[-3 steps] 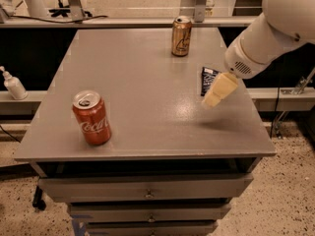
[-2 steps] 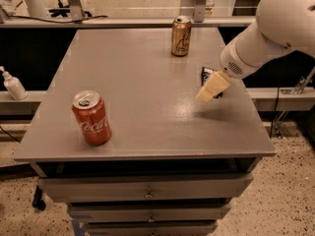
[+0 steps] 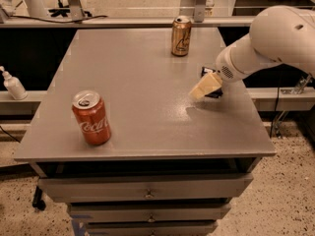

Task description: Move rxbar blueberry near coke can

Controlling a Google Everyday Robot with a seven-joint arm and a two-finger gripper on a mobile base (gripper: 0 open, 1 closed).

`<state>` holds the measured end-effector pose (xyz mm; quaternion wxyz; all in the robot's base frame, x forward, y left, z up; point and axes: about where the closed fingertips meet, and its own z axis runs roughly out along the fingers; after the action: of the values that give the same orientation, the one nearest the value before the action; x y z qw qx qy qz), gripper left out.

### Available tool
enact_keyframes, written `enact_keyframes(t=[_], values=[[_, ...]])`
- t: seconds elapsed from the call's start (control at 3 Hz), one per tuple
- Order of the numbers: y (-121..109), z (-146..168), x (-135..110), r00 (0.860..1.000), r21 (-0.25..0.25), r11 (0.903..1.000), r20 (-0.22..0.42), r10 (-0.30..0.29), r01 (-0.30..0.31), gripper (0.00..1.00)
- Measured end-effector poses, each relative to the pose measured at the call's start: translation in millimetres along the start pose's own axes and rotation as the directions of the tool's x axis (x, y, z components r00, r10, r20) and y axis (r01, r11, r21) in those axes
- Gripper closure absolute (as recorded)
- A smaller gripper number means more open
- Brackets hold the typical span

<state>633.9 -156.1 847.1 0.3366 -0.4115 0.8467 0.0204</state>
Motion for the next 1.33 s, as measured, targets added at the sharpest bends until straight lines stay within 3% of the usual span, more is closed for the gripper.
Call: enact_keyframes(t=[0.33, 1.33], values=[[-3.1, 8.8, 6.0, 1.000, 0.009, 0.9995, 0.003, 0.031, -0.031, 0.00], [-7.5, 13.4, 12.0, 0.998, 0.016, 0.9982, 0.003, 0.058, -0.058, 0.72]])
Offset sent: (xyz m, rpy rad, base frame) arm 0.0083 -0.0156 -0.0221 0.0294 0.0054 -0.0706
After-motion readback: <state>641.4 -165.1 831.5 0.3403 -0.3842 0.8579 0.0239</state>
